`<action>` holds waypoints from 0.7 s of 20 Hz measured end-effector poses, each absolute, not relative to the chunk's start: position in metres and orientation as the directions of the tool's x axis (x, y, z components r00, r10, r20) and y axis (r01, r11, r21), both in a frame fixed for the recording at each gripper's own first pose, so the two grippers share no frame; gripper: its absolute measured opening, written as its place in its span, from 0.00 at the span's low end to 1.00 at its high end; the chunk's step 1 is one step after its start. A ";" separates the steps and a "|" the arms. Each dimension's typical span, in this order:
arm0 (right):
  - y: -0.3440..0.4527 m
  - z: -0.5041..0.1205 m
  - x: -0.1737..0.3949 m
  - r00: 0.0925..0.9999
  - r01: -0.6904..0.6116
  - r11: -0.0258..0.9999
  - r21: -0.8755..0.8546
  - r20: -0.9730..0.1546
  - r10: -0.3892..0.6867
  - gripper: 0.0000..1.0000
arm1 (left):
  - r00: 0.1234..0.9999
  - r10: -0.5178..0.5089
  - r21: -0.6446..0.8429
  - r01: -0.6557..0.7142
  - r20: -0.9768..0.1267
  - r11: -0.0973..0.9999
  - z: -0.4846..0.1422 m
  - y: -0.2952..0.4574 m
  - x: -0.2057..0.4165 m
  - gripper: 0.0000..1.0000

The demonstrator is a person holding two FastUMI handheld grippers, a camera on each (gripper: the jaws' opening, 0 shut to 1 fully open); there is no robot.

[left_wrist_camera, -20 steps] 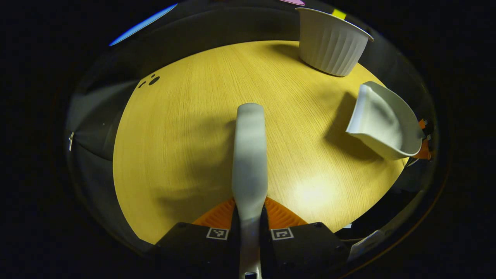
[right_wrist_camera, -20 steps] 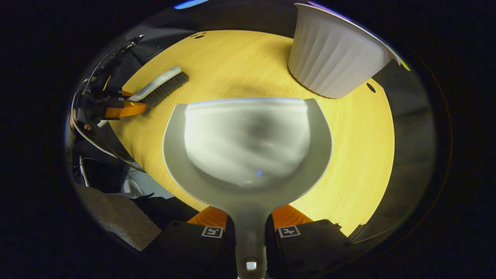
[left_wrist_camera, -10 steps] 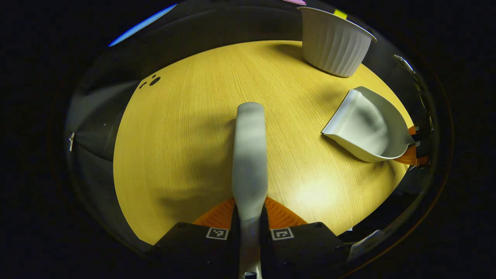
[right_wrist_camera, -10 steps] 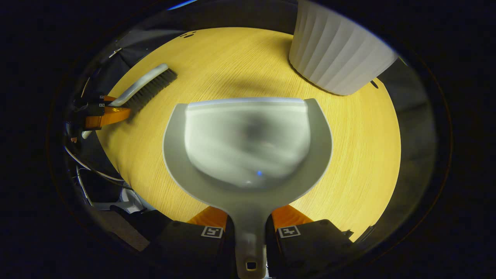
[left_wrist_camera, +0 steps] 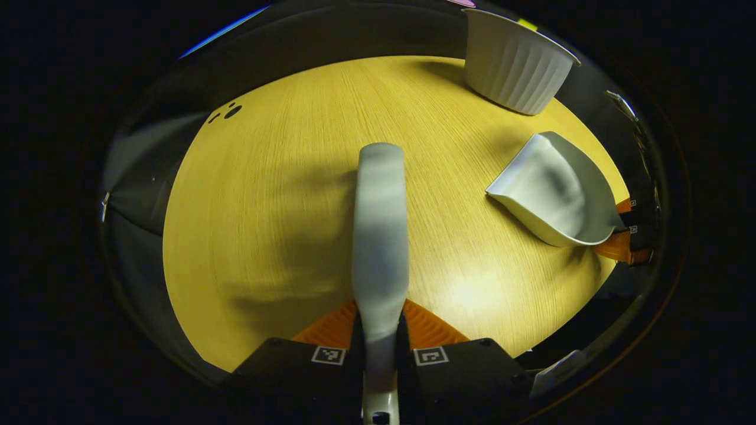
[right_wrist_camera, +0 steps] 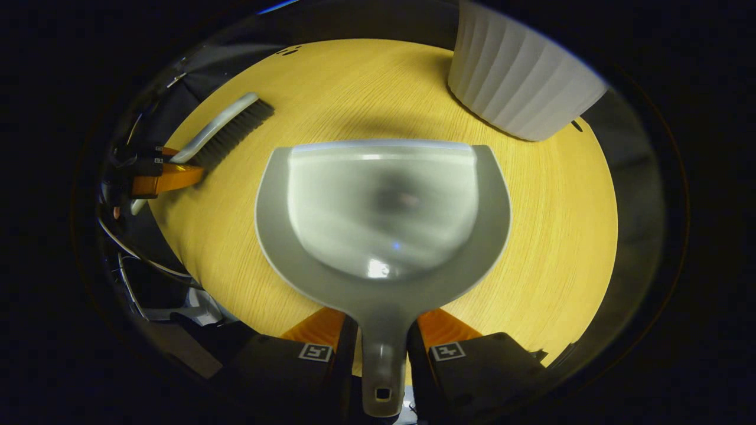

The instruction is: Pick up the small broom and dustpan from the desktop, sweep the trash into the dustpan with the broom, and then empty the trash into the garbage bin.

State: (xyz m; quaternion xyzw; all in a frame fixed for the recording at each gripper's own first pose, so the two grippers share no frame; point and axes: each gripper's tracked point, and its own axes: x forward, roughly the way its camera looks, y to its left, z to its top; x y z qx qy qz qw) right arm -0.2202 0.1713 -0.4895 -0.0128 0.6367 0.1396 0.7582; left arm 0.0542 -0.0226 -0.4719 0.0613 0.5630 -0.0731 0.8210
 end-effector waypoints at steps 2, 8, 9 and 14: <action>0.171 -0.484 -0.219 0.160 -0.213 0.962 0.169 -0.966 0.205 0.47 | 0.354 -0.042 0.029 0.194 -0.934 0.981 -0.471 -0.020 0.053 0.30; 0.165 -0.446 -0.217 0.254 -0.194 0.960 0.202 -0.935 0.248 0.48 | 0.412 -0.008 0.079 0.192 -0.911 0.978 -0.460 -0.015 0.051 0.32; 0.164 -0.435 -0.215 0.275 -0.191 0.959 0.208 -0.927 0.256 0.48 | 0.425 -0.010 0.078 0.189 -0.905 0.979 -0.456 -0.017 0.051 0.32; 0.167 -0.363 -0.190 0.469 -0.166 0.959 0.232 -0.837 0.283 0.47 | 0.584 -0.026 0.069 0.140 -0.811 0.988 -0.403 -0.025 0.065 0.34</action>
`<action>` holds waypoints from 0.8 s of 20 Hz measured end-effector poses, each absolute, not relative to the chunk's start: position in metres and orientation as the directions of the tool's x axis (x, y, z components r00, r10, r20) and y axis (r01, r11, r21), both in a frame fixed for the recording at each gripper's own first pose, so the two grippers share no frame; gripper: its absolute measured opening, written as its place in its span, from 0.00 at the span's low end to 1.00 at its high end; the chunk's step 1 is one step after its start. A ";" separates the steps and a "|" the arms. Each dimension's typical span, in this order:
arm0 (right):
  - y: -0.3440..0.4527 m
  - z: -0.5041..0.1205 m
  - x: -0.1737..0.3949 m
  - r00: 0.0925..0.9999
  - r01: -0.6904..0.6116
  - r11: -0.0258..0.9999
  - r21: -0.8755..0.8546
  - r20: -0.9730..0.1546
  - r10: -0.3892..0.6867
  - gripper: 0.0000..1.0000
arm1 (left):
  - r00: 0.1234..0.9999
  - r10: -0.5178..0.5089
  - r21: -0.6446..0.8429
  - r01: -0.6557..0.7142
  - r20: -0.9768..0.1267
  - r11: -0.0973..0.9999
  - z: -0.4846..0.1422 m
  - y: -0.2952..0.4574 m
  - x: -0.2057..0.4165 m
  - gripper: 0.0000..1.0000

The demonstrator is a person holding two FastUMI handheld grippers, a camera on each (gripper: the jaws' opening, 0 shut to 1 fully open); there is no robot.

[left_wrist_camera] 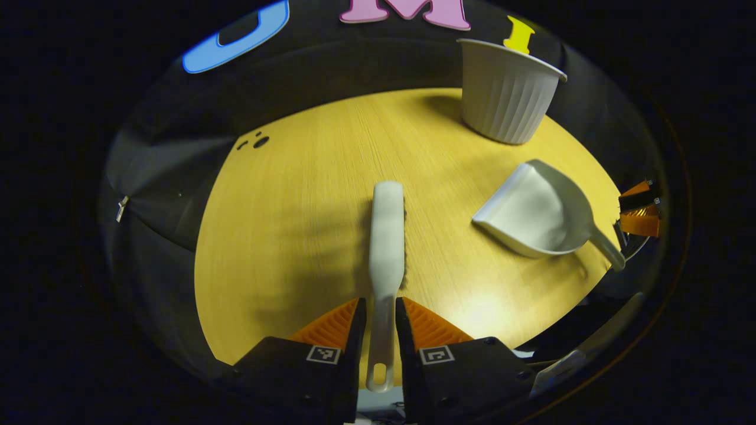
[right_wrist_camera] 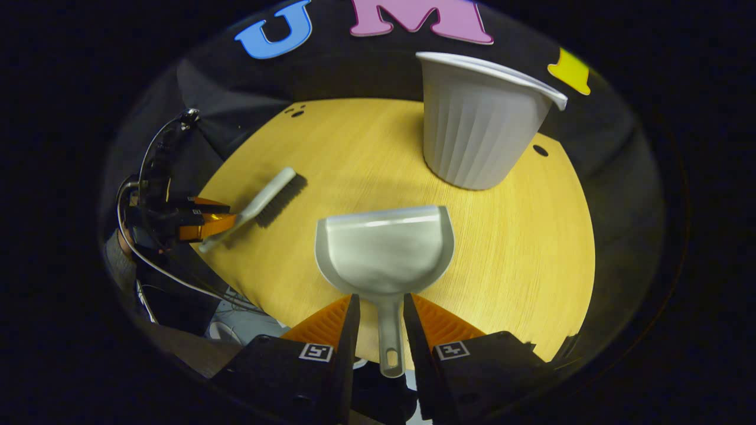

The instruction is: Pick up the small broom and dustpan from the desktop, sweep the trash into the dustpan with the broom, and then empty the trash into the garbage bin.

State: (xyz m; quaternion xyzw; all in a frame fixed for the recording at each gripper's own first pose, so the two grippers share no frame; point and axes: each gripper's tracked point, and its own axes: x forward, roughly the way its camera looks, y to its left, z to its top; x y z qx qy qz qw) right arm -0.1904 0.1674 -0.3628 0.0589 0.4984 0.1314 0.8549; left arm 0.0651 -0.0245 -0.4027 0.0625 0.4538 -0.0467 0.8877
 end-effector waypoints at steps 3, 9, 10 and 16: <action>0.169 -0.311 -0.163 0.626 -0.188 0.957 0.220 -0.724 0.290 0.48 | 0.728 -0.061 0.033 0.114 -0.682 0.993 -0.340 -0.039 0.083 0.34; 0.150 -0.206 -0.123 0.847 -0.141 0.966 0.216 -0.480 0.230 0.48 | 0.919 -0.153 -0.042 0.147 -0.363 0.988 -0.207 -0.079 0.104 0.34; 0.143 -0.194 -0.120 0.869 -0.127 0.972 0.198 -0.450 0.205 0.48 | 0.931 -0.157 -0.058 0.146 -0.330 0.988 -0.190 -0.083 0.106 0.34; 0.113 -0.162 -0.115 0.917 -0.084 0.988 0.131 -0.377 0.128 0.49 | 0.959 -0.163 -0.055 0.154 -0.234 0.986 -0.151 -0.098 0.106 0.34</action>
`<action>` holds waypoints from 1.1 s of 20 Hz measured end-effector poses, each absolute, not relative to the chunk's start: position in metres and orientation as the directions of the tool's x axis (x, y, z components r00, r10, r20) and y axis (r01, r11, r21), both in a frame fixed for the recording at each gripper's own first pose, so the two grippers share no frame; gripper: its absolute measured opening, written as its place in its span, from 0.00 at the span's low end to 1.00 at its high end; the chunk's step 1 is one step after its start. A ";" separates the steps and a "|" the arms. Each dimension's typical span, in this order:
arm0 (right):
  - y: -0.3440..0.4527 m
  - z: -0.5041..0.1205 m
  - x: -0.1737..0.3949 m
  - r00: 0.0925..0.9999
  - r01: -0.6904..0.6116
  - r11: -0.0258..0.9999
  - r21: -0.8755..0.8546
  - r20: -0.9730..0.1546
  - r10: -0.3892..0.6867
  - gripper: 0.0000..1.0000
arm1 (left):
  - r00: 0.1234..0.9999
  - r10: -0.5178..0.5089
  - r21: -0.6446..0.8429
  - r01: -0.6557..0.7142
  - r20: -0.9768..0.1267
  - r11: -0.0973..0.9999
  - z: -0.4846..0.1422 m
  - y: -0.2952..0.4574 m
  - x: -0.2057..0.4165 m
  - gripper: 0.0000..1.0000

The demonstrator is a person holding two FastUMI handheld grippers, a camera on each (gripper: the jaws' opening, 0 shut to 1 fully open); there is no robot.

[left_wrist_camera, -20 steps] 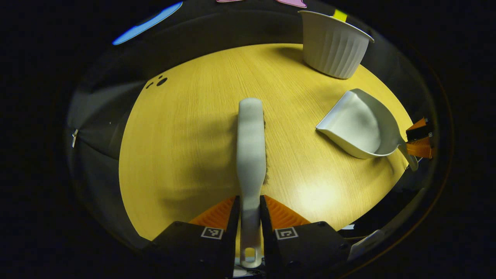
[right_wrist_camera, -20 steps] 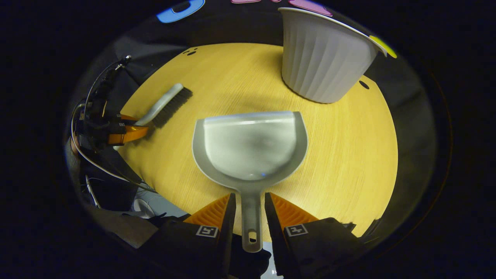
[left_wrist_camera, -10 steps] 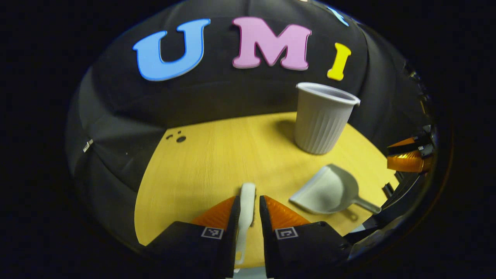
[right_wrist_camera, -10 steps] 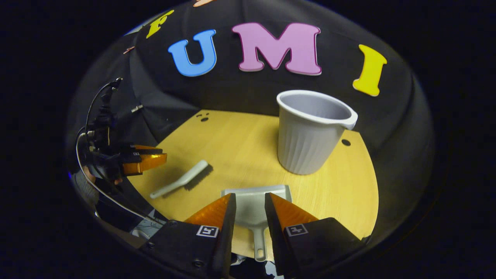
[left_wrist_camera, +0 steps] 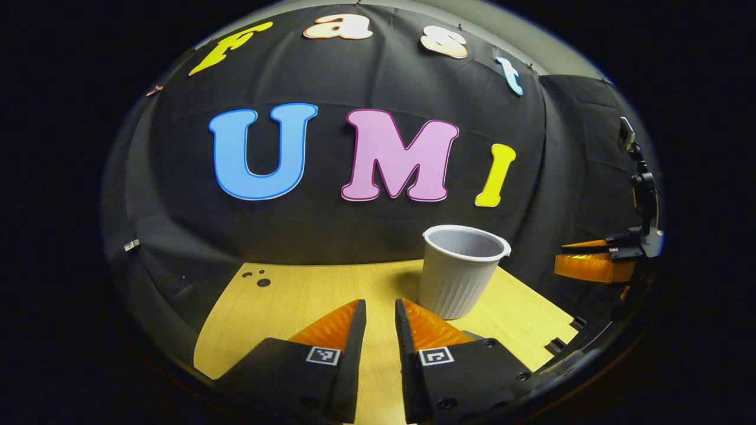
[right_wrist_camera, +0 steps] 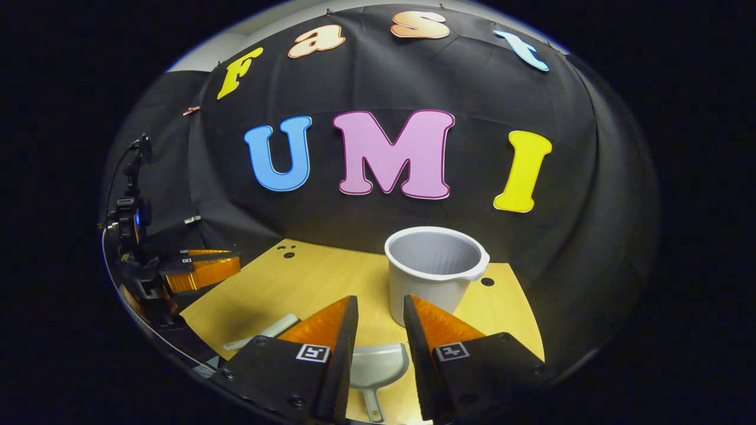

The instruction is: Pick up the small broom and dustpan from the desktop, sweep the trash into the dustpan with the broom, and then empty the trash into the garbage bin.

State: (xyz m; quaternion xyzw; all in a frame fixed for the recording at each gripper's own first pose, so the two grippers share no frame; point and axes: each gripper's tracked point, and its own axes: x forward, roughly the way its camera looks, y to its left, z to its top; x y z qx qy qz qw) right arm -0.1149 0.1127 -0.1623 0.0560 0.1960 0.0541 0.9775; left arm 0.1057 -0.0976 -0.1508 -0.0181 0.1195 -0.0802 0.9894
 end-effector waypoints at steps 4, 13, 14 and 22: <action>0.101 -0.162 -0.113 0.915 -0.125 0.983 0.136 -0.367 0.167 0.49 | 0.965 -0.118 -0.063 0.107 -0.232 0.992 -0.145 -0.107 0.105 0.34; 0.074 -0.147 -0.118 0.919 -0.230 0.960 0.159 -0.290 0.268 0.49 | 0.971 0.007 -0.040 -0.017 -0.240 0.999 -0.140 -0.134 0.088 0.34; 0.071 -0.145 -0.120 0.917 -0.239 0.958 0.161 -0.287 0.277 0.49 | 0.971 0.017 -0.036 -0.026 -0.237 0.999 -0.136 -0.139 0.085 0.34; 0.045 -0.153 -0.130 0.913 -0.254 0.951 0.176 -0.281 0.296 0.50 | 0.966 0.042 -0.014 -0.048 -0.254 0.999 -0.136 -0.172 0.067 0.33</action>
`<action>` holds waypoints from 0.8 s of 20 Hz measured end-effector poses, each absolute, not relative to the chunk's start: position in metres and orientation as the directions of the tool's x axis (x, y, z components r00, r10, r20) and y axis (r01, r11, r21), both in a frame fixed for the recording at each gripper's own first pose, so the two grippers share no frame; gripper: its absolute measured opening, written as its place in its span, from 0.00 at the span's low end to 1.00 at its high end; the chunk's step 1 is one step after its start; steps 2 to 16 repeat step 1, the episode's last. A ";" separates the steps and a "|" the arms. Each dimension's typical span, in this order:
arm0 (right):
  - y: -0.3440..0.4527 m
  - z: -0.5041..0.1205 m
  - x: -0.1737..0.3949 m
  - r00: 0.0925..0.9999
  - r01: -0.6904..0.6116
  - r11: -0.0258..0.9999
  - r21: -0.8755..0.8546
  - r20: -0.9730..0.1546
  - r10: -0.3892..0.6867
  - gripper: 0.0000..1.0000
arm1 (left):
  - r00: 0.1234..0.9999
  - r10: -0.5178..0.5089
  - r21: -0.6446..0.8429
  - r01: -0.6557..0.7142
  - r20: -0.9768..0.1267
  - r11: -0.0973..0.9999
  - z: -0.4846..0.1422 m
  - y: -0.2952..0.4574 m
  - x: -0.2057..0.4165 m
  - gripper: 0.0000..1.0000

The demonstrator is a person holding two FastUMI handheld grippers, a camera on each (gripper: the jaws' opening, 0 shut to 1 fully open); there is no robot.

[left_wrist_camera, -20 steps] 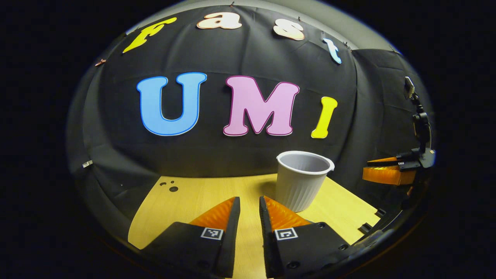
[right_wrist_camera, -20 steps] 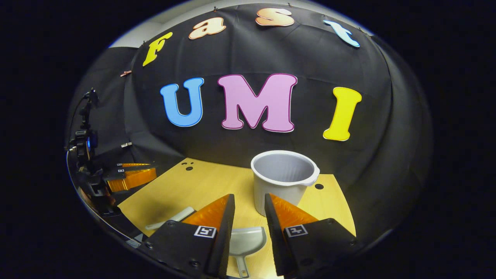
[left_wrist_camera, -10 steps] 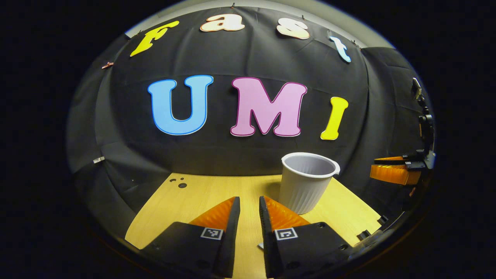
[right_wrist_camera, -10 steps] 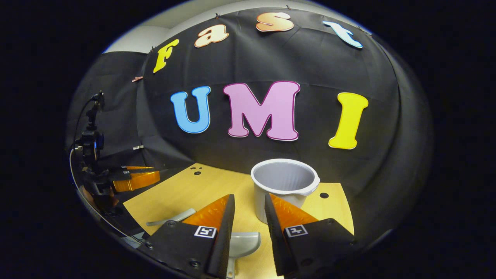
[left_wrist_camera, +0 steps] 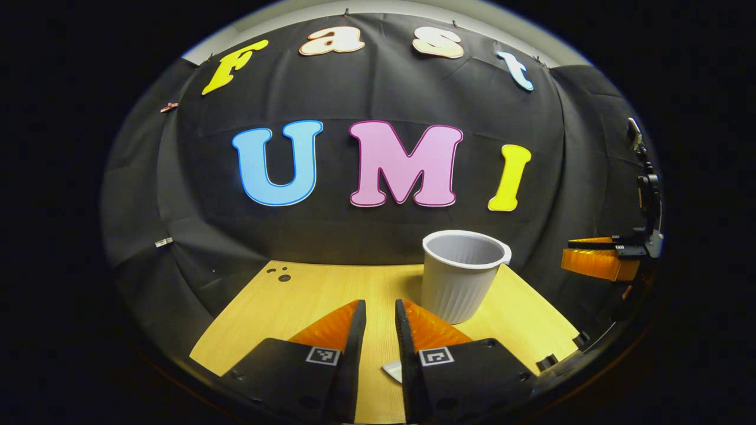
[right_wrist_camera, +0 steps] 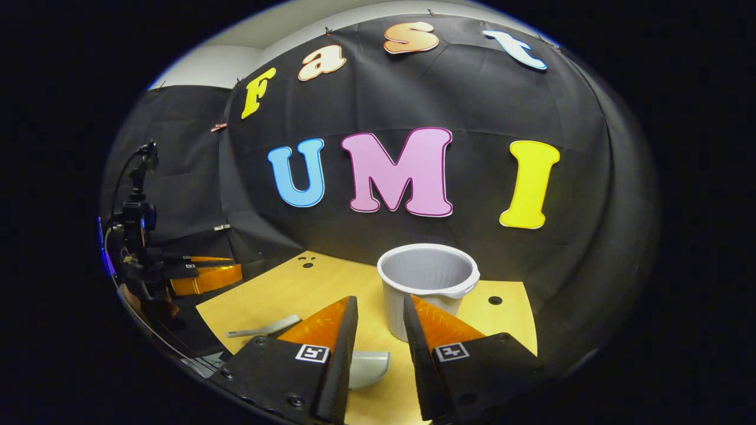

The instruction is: Pick up the small broom and dustpan from the desktop, sweep the trash into the dustpan with the broom, and then empty the trash into the garbage bin.

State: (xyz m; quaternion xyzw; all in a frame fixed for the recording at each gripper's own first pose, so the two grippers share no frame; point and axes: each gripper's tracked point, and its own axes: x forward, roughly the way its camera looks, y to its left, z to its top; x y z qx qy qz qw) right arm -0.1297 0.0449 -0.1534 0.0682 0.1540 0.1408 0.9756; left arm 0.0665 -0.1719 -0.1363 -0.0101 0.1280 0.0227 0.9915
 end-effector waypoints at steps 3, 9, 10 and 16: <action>0.046 -0.155 -0.133 0.910 -0.260 0.949 0.181 -0.284 0.303 0.50 | 0.965 0.046 -0.004 -0.049 -0.257 0.999 -0.136 -0.173 0.065 0.34; 0.046 -0.155 -0.133 0.910 -0.260 0.949 0.181 -0.284 0.303 0.50 | 0.965 0.046 -0.004 -0.049 -0.257 0.999 -0.136 -0.173 0.065 0.34; 0.046 -0.155 -0.133 0.910 -0.260 0.949 0.181 -0.284 0.303 0.50 | 0.965 0.046 -0.004 -0.049 -0.257 0.999 -0.136 -0.173 0.065 0.34; 0.046 -0.155 -0.133 0.910 -0.260 0.949 0.181 -0.284 0.303 0.50 | 0.965 0.046 -0.004 -0.049 -0.257 0.999 -0.136 -0.173 0.065 0.34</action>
